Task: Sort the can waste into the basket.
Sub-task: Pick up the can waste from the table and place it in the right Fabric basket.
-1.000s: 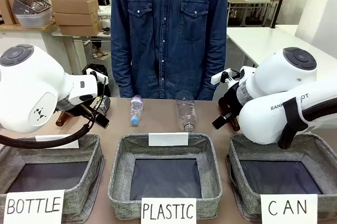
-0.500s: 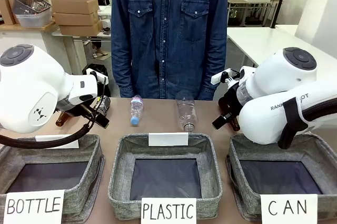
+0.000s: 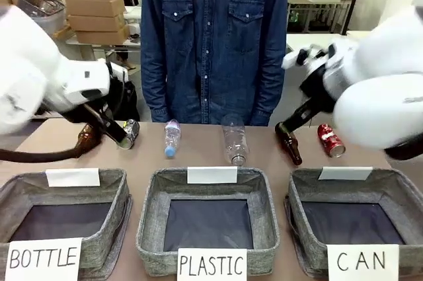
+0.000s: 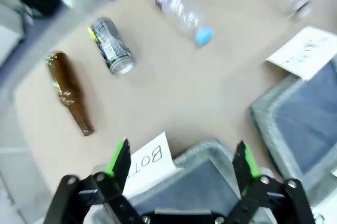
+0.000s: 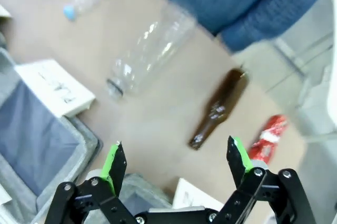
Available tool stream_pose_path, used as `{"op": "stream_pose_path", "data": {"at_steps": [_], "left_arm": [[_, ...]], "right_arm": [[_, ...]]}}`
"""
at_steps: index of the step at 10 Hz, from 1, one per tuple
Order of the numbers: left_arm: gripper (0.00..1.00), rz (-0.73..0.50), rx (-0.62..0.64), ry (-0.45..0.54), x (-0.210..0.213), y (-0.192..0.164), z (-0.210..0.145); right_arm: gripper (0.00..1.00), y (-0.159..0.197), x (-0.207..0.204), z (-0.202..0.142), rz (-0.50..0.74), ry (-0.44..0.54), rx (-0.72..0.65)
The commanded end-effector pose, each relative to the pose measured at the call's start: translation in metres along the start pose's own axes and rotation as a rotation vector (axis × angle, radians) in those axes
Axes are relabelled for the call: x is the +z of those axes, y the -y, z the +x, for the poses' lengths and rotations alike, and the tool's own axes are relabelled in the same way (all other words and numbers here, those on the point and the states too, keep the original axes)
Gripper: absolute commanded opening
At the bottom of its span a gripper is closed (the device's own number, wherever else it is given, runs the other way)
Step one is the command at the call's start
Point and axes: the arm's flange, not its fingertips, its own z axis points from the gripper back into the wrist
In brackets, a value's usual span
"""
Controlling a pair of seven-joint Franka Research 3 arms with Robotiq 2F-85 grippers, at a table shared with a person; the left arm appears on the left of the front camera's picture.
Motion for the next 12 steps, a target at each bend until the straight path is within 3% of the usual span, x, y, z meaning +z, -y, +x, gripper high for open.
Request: {"op": "stream_pose_path", "data": {"at_steps": [1, 2, 3, 4, 6, 7, 8, 10, 12], "left_arm": [[1.00, -0.013, -0.082, 0.113, 0.040, 0.028, -0.046], [1.00, 0.000, 0.000, 0.000, 0.000, 0.000, 0.000], [1.00, 0.000, 0.000, 0.000, 0.000, 0.000, 0.000], [1.00, 0.009, -0.044, 0.070, 0.054, 0.011, 0.000], [1.00, -0.382, 0.108, 0.067, 0.044, -0.024, -0.008], [1.00, -0.696, 0.251, 0.116, 0.040, -0.058, -0.026], [1.00, -0.808, 0.402, 0.147, 0.031, -0.086, -0.046], [1.00, -0.978, 0.612, 0.270, 0.016, -0.125, -0.089], [1.00, -0.990, 0.785, 0.465, 0.029, -0.147, -0.123]], "right_arm": [[1.00, -0.021, 0.037, -0.060, -0.034, 0.056, 0.048], [1.00, 0.000, 0.000, 0.000, 0.000, 0.000, 0.000], [1.00, 0.005, 0.036, 0.005, -0.026, 0.053, 0.021], [1.00, 0.003, 0.033, -0.001, -0.035, 0.026, 0.006], [1.00, 0.011, 0.038, -0.023, 0.197, 0.032, -0.039], [1.00, 0.028, 0.040, -0.039, 0.515, 0.117, -0.195], [1.00, 0.050, 0.041, -0.051, 0.696, 0.091, -0.453], [1.00, 0.092, 0.048, -0.074, 0.812, 0.067, -0.956], [1.00, 0.115, 0.055, -0.092, 0.872, 0.152, -1.161]]}}
